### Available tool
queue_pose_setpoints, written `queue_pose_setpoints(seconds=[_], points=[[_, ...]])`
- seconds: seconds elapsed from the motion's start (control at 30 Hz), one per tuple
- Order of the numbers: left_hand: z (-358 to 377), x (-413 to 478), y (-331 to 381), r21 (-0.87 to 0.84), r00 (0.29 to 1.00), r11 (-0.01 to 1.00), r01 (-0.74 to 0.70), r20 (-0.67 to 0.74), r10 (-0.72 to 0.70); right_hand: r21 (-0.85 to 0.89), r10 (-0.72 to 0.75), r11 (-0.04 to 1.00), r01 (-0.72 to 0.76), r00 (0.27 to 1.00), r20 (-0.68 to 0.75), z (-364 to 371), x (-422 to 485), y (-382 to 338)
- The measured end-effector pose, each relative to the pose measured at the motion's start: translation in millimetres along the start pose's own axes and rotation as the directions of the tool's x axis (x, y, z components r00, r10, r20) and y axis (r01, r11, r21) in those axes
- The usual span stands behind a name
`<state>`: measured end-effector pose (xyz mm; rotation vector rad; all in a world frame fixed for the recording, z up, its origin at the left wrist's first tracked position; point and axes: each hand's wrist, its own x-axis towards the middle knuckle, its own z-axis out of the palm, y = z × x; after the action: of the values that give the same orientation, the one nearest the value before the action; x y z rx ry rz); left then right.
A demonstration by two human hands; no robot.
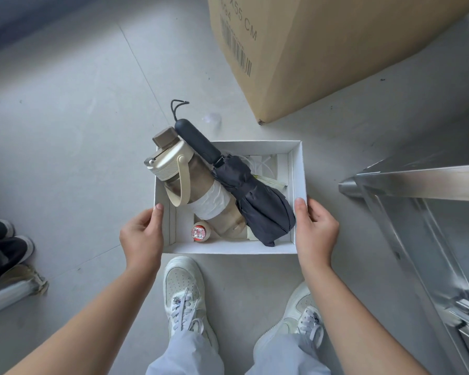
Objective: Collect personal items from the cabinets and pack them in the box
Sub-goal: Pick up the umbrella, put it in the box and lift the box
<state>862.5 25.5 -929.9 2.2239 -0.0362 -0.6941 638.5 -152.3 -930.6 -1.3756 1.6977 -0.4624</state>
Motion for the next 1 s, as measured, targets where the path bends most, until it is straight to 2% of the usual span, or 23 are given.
queue_pose_setpoints(seconds=[0.17,0.3,0.47,0.6,1.0], points=[[-22.3,-3.1,-2.1,-0.137,0.993,0.987,0.089,-0.068,-0.099,0.022,-0.039,0.999,0.039,0.999,0.021,9.6,-11.7,-13.6],[-43.7,-2.1,11.9,-0.195,0.99,0.979,0.062,-0.11,-0.084,0.111,-0.034,0.993,0.032,0.999,0.021,11.1,-20.2,-25.1],[-70.8,-3.5,42.7,-0.234,0.984,0.972,0.035,-0.163,-0.074,0.285,0.05,0.957,-0.047,0.999,-0.005,8.0,-27.6,-51.4],[-94.2,-8.8,69.7,-0.255,0.978,0.967,0.01,-0.201,-0.063,0.343,0.072,0.937,-0.064,0.997,-0.01,4.1,-33.0,-86.3],[-155.7,-44.4,155.9,-0.228,0.948,0.951,-0.209,-0.286,0.14,0.462,-0.014,0.886,0.028,0.999,-0.034,-34.1,-64.5,-181.9]])
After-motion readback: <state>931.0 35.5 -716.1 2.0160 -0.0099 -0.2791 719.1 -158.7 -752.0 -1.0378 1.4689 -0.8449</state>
